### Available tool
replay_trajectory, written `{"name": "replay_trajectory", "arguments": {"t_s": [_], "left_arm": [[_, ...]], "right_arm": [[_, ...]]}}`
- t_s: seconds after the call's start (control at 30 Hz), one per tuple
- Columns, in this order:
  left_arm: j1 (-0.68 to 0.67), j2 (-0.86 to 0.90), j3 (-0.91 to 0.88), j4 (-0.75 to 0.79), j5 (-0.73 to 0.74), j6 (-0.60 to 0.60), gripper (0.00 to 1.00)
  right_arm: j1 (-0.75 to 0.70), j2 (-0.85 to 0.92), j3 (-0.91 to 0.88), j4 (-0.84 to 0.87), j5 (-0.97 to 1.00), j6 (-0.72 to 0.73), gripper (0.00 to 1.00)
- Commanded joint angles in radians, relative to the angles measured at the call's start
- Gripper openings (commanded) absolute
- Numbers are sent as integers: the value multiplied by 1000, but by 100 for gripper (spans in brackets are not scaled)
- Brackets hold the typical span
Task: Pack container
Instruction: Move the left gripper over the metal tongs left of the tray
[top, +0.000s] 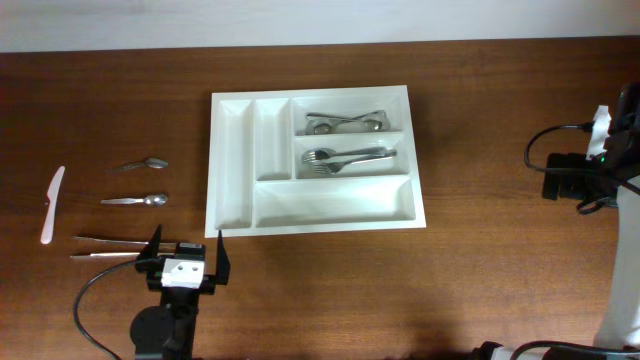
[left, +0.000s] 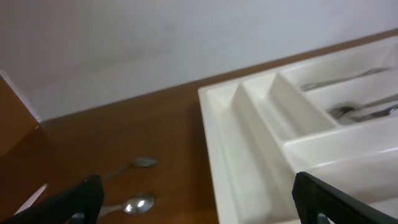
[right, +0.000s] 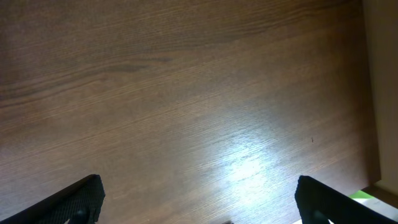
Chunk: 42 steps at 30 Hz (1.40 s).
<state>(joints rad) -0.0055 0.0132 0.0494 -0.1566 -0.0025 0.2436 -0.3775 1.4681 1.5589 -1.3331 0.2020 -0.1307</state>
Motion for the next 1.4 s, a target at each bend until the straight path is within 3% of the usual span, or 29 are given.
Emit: {"name": "replay_trajectory", "arguments": {"t_s": [0.0, 0.23, 0.43, 0.53, 0.73, 0.83, 1.0, 1.23, 1.3, 1.37], "left_arm": [[8, 39, 101, -56, -112, 5, 99], [91, 362, 405, -254, -117, -87, 99], [154, 744, 768, -397, 80, -89, 99], [153, 870, 859, -412, 138, -89, 99], [155, 1032, 955, -364, 114, -153, 99], [183, 1128, 1095, -495, 17, -288, 99], [238, 1290, 1336, -755, 57, -293, 99], [238, 1349, 1352, -758, 104, -296, 99], [239, 1354, 1352, -746, 83, -402, 99], [248, 1355, 1352, -760, -6, -629, 99]], "right_arm": [[-5, -20, -5, 3, 16, 8, 99], [-5, -20, -5, 3, 16, 8, 99], [-5, -20, -5, 3, 16, 8, 99], [-5, -20, -5, 3, 16, 8, 99], [-5, -20, -5, 3, 16, 9, 99], [-5, -20, -5, 3, 16, 9, 99], [-5, -20, -5, 3, 16, 9, 99], [-5, -20, -5, 3, 16, 9, 99], [-5, -20, -5, 3, 16, 9, 99], [-5, -20, -5, 3, 16, 8, 99]]}}
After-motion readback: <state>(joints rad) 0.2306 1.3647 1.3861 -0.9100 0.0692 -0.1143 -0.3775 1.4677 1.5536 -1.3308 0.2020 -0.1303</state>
